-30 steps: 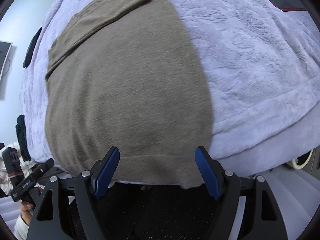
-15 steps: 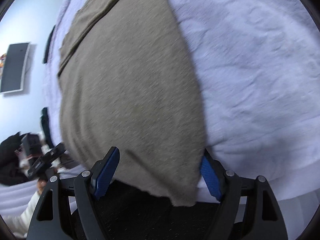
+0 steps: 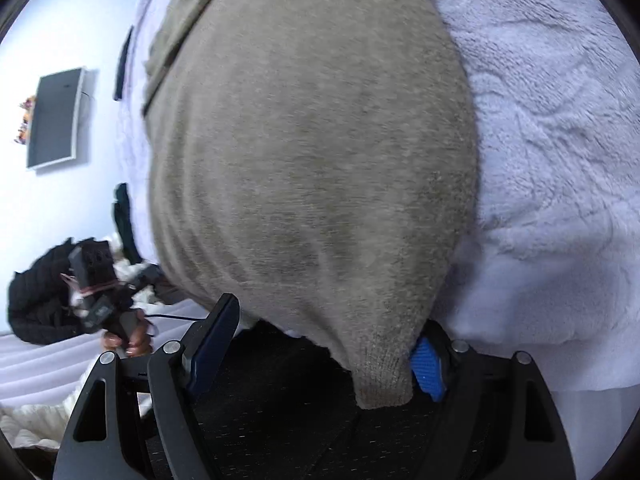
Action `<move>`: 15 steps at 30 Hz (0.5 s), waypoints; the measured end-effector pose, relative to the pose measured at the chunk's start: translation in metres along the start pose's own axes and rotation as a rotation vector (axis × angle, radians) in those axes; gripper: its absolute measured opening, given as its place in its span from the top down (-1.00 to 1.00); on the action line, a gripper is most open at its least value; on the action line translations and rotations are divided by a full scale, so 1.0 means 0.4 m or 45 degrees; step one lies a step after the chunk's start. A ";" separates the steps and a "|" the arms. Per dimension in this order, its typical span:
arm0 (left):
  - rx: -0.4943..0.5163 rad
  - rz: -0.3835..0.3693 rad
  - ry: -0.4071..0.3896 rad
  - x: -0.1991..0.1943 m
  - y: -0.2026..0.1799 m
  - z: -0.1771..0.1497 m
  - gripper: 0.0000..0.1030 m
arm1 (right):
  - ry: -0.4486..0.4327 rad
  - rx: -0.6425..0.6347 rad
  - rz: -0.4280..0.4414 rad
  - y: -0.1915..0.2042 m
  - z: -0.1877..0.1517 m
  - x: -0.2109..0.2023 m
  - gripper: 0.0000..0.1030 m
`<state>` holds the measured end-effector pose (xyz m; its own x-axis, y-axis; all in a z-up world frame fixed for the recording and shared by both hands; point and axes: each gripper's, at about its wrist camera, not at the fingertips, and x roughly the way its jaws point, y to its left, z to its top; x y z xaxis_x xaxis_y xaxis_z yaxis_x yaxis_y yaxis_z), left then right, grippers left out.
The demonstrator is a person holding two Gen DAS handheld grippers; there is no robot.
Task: Fold small clothes
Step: 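Grasp the brown sweater's hem corners with both tools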
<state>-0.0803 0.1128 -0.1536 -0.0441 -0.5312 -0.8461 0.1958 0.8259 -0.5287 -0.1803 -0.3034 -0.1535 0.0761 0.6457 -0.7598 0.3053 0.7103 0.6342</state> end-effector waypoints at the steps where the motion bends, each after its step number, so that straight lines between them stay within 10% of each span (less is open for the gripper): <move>1: -0.010 -0.042 0.000 -0.003 -0.003 0.001 -0.78 | -0.009 0.000 0.036 0.019 0.010 0.006 -0.59; 4: -0.041 -0.169 0.008 0.012 -0.017 0.014 -0.78 | -0.022 -0.003 0.099 0.043 0.019 0.013 -0.59; 8: -0.010 -0.072 0.054 0.063 -0.035 0.019 -0.78 | 0.039 0.020 0.017 0.033 0.029 0.065 -0.58; 10: -0.005 -0.057 0.049 0.061 -0.041 0.019 -0.76 | 0.039 0.056 -0.003 0.032 0.032 0.078 -0.26; 13: -0.037 -0.002 0.031 0.050 -0.029 0.017 -0.18 | 0.006 0.105 -0.044 0.025 0.033 0.064 0.78; 15: -0.083 -0.002 0.024 0.036 -0.004 0.014 0.46 | -0.011 0.093 -0.032 0.025 0.028 0.045 0.78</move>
<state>-0.0757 0.1029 -0.1647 -0.0628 -0.5291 -0.8462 0.1312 0.8361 -0.5326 -0.1652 -0.2876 -0.1624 0.0759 0.6253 -0.7766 0.3760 0.7034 0.6031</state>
